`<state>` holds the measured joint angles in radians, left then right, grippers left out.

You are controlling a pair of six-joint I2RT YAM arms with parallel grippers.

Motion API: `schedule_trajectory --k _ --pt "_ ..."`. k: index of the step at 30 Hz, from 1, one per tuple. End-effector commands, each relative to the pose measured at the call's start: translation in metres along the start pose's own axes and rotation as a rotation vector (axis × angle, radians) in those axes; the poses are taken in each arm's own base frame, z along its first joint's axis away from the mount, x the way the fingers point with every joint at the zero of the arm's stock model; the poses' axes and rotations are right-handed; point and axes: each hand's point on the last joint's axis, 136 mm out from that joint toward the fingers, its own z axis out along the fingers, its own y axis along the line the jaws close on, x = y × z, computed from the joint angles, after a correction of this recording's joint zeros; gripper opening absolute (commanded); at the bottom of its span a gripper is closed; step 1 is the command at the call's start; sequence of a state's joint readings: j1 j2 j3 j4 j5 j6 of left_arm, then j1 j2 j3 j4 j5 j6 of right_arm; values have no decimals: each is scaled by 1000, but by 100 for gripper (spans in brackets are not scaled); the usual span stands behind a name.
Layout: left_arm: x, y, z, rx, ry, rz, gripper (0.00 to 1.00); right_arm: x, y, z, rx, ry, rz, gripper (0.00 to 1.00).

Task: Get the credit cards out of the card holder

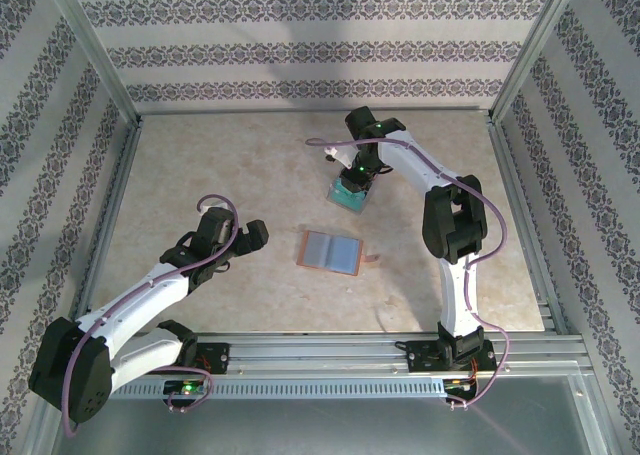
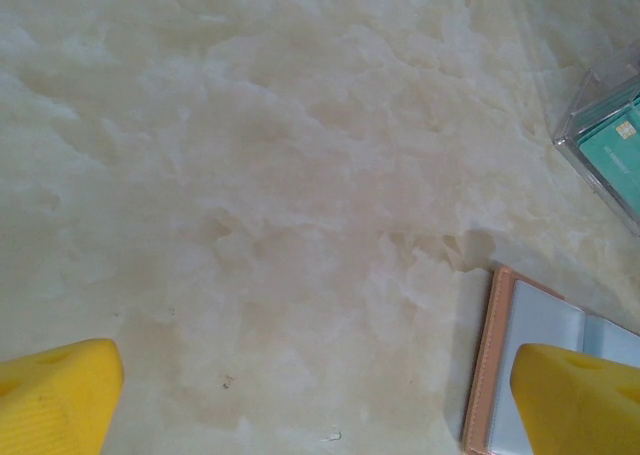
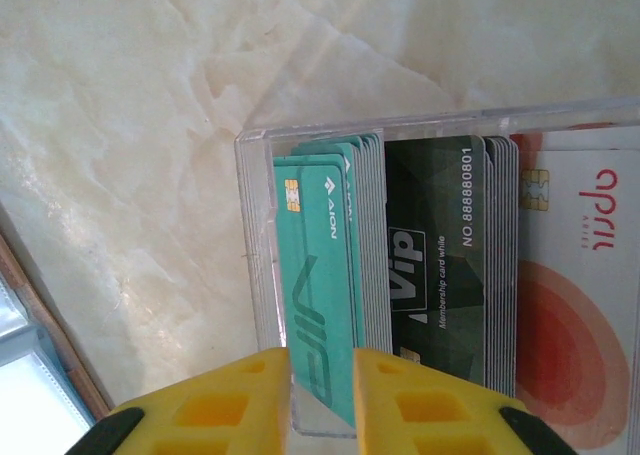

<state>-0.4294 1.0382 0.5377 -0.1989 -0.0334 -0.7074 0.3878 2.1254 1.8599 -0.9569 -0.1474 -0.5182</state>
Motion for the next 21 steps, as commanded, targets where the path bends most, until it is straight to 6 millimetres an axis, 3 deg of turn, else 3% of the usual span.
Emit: schedule_trajectory --k 1,9,21 --pt "2 9 -4 -25 7 -14 99 -5 -6 -20 33 -33 28 27" --pt "-3 19 -14 -68 -25 17 99 -4 6 -52 101 -159 103 38" --pt "-21 22 -26 -95 -87 67 99 56 29 -110 283 -288 293 55"
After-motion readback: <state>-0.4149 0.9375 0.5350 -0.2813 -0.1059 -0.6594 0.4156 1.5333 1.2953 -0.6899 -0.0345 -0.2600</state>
